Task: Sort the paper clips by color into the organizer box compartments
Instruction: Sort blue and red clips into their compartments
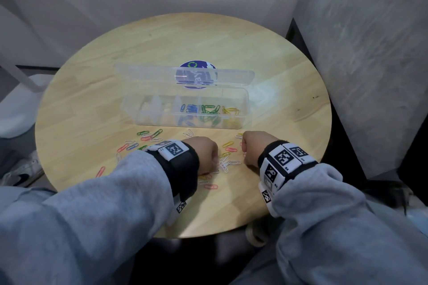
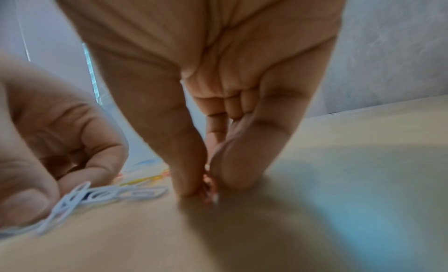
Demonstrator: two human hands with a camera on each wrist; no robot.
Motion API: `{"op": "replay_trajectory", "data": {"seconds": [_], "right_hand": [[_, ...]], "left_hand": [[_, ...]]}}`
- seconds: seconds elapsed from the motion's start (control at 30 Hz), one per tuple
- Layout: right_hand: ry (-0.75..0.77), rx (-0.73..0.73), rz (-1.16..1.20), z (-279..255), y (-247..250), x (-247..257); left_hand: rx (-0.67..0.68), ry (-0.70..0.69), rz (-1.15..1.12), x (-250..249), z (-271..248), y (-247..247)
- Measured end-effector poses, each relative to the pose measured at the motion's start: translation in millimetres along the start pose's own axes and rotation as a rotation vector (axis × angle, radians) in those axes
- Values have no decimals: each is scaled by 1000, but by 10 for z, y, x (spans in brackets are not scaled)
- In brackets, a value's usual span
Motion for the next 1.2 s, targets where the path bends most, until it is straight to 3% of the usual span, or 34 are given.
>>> {"op": "replay_trajectory", "data": {"seconds": [0.27,0.37,0.47,0.6,0.67,0.73,0.87,1.0,1.1,1.2], "right_hand": [[-13,71,-99,77,-52,35],[-9,30,-51,10,45,8],[50,-11,210,-141,238,-45],[119,-24,749,-265,418,-167],[105,-50,902,-272,462,-249],[83,-51,1020,-269,481,-288],[69,-44,1106,-259,496,-300],[16,-123,634,-244,454,-320],[-2,-112,327,-216,380,-261],[-43,-76,269,-147,322,-204]], "left_hand": [[-110,15,-478,235,-53,247],[-108,25,-763,309,-69,326],[-60,66,-973,332,-102,380],[-6,74,-1270,295,-167,410],[2,82,-1325,253,-184,410],[9,102,-1195,216,-190,384],[68,-22,-490,59,-218,281],[80,-90,-12,-39,-276,154],[125,-115,96,-44,-254,11],[145,-138,154,-72,-253,-106]]}}
Point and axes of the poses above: each hand's wrist, its own z-axis towards the middle knuckle, its own y-axis out of the back of the hand, x = y × z, the point moved 5 cm from there along z, towards the middle knuckle, and after that the axes turned 1 degree about -z, right-handed, at the moved point
